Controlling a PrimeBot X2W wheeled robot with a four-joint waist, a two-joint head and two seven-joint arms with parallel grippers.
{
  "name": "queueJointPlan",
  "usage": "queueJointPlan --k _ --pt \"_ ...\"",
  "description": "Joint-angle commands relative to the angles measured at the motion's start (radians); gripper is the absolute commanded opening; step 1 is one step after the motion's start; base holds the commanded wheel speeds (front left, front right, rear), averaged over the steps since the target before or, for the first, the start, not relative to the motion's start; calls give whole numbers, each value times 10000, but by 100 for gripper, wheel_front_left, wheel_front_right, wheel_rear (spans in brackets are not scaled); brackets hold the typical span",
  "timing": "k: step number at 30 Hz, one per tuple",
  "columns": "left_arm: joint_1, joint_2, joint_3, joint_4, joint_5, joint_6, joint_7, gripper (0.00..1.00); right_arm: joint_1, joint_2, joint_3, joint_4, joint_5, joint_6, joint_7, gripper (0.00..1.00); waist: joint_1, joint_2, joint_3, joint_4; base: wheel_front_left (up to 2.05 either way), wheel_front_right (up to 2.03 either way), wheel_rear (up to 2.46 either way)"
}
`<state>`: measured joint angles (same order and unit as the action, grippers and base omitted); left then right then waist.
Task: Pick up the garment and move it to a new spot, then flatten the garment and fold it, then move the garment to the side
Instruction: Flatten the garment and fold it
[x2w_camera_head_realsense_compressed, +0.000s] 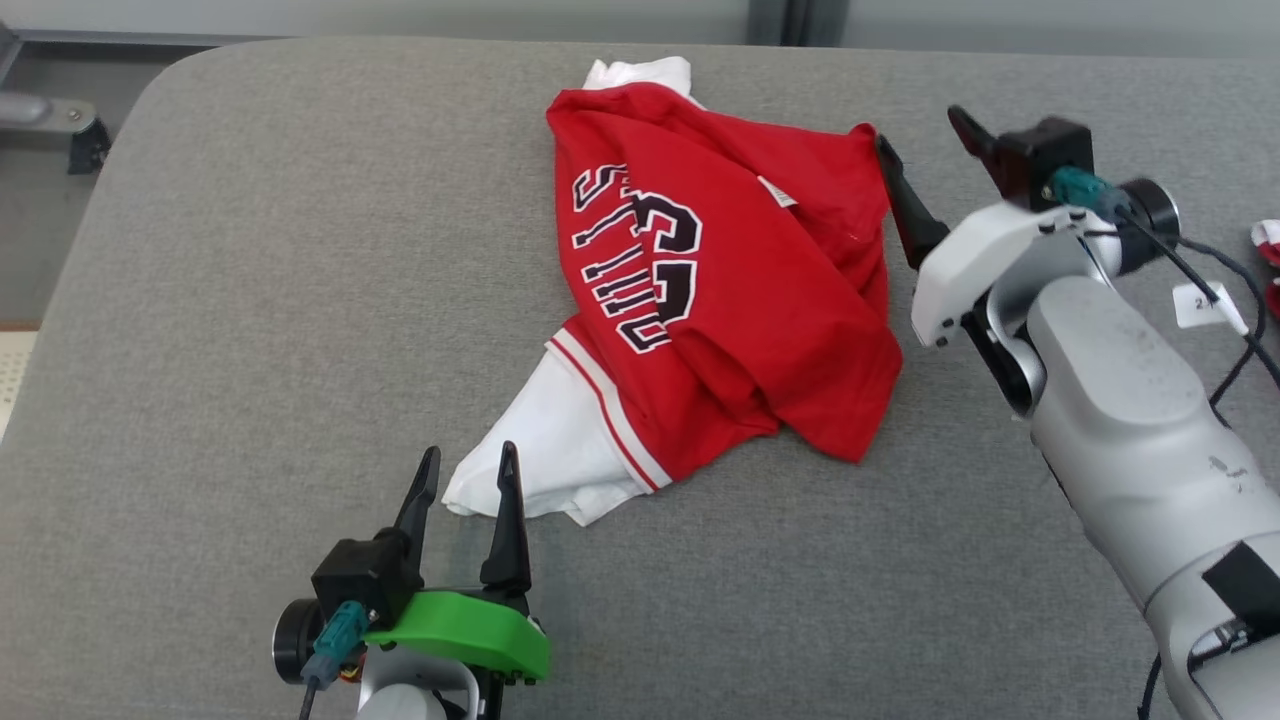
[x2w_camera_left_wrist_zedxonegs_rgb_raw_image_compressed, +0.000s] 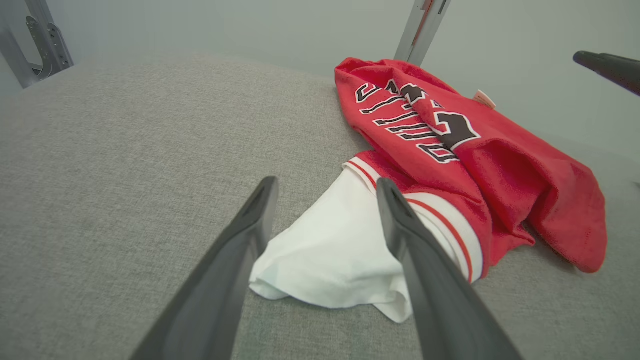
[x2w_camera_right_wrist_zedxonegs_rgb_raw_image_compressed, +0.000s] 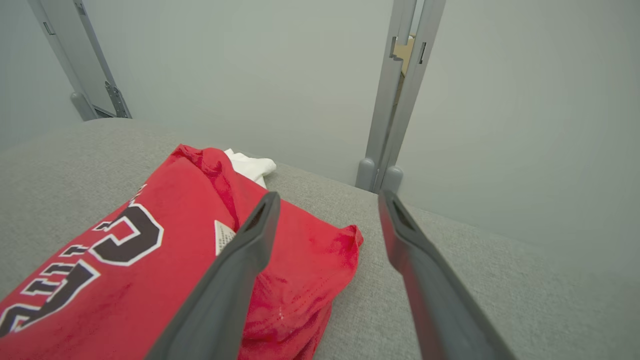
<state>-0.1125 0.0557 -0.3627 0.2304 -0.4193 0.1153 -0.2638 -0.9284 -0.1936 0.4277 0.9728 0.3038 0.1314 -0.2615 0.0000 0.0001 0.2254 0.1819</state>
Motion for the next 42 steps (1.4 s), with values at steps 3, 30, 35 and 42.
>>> queueJointPlan --k 3,30,35,42 --pt "78 90 67 -24 130 -12 -6 100 1083 -79 -236 -475 337 -16 -42 100 0 -1 -208 -781 0 0 0" --pt "-464 -26 -186 189 16 -120 -6 100 -64 172 682 1939 -530 -16 753 22 0 -1 679 814 0 0 0" --pt "-347 -34 -123 197 26 -93 -7 100 -376 215 549 2218 -606 -16 389 0 0 -1 577 629 0 0 0" --pt "-60 -36 -87 216 87 -50 -7 100 -975 -206 204 1809 -491 -16 39 0 0 -1 186 151 0 0 0"
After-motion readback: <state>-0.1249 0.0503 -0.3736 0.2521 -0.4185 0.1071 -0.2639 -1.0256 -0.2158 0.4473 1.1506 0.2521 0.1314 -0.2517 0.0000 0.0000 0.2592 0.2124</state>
